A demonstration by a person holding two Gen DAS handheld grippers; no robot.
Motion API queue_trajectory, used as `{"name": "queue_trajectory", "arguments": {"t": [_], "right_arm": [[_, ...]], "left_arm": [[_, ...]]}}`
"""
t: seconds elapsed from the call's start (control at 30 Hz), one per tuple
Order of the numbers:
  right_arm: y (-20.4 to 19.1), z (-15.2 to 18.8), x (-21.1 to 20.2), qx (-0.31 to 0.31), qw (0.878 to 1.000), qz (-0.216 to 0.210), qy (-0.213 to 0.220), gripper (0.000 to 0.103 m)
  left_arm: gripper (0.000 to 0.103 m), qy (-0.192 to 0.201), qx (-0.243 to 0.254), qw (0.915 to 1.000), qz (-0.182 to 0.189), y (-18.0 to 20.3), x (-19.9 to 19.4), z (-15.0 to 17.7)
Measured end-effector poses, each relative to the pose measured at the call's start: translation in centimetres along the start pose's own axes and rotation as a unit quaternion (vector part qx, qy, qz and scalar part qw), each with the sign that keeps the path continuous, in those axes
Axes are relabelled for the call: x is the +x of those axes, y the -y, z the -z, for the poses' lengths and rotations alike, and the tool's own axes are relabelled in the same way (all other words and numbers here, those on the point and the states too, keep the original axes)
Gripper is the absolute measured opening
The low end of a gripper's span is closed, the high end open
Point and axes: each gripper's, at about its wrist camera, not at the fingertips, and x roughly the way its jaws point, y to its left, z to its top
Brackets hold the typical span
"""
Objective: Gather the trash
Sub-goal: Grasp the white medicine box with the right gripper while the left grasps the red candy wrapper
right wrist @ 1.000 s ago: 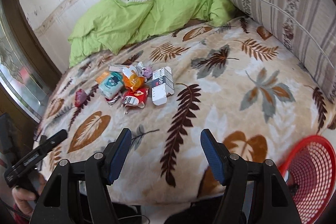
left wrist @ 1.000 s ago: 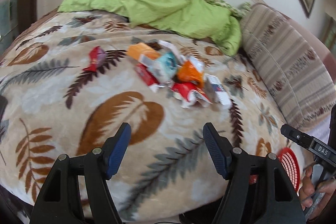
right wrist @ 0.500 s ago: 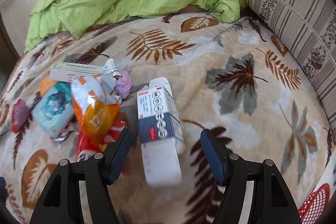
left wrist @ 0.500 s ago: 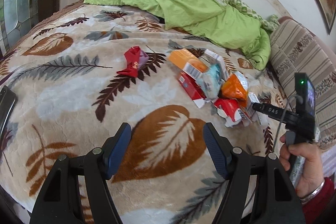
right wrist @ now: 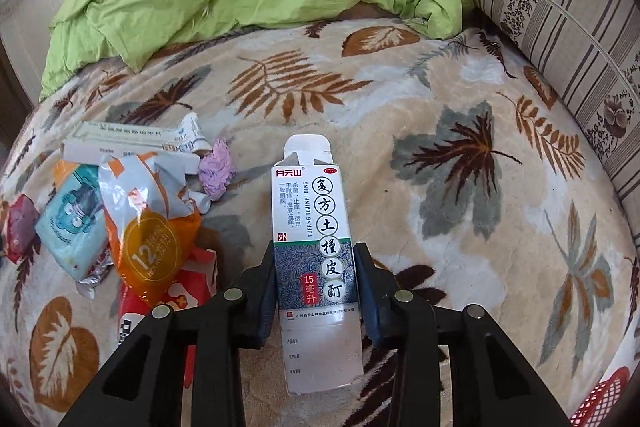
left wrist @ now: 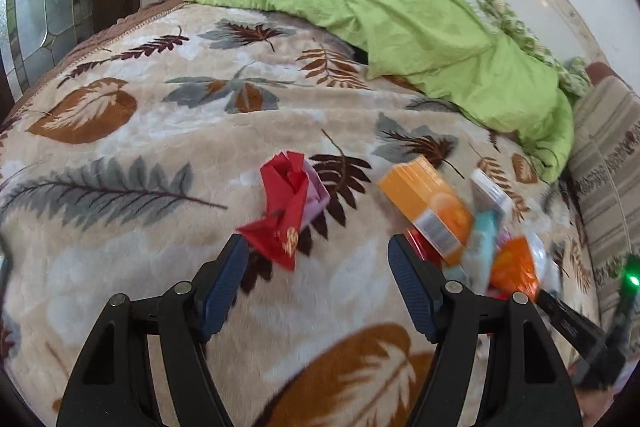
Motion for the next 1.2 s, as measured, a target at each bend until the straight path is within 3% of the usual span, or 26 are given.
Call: {"name": "queue_trajectory", "arguments": {"t": [0.17, 0.3, 0.43, 0.6, 0.83, 1.1, 1.2], "right_arm": [[0.9, -0.3, -1.2, 0.014, 1.0, -0.013, 0.017, 0.038], [1.1, -0.5, -1.3, 0.019, 0.999, -0.018, 0.021, 0.038], [1.0, -0.5, -1.5, 0.021, 0.999, -0.022, 0.025, 0.038], [1.1, -0.2, -2.5, 0.026, 0.998, -0.033, 0.038, 0.038], [0.6, 1.2, -4.6, 0.024, 0.996, -0.066, 0.062, 0.038], [-0.2, 4.9, -9.0, -0.005, 0.99, -0.099, 0.104, 0.038], [0.0, 6.9, -10.1, -0.014, 0.989, -0.111, 0.1, 0.038]], "left_arm": [[0.07, -0.005, -0.002, 0.9994, -0.033, -0.7, 3.7, -1.2], [0.046, -0.015, -0.006, 0.999, -0.042, -1.6, 5.5, -1.3], [0.035, -0.005, -0.003, 0.9989, -0.047, -2.0, 5.1, -1.0], [0.034, 0.006, 0.013, 0.9989, -0.044, -1.3, 3.5, 0.2], [0.034, 0.034, 0.049, 0.9982, -0.008, 1.6, -0.6, 2.5], [0.034, 0.037, 0.11, 0.9931, 0.02, 4.5, -4.9, 7.4], [0.034, 0.037, 0.123, 0.9912, 0.031, 4.6, -7.0, 9.7]]}}
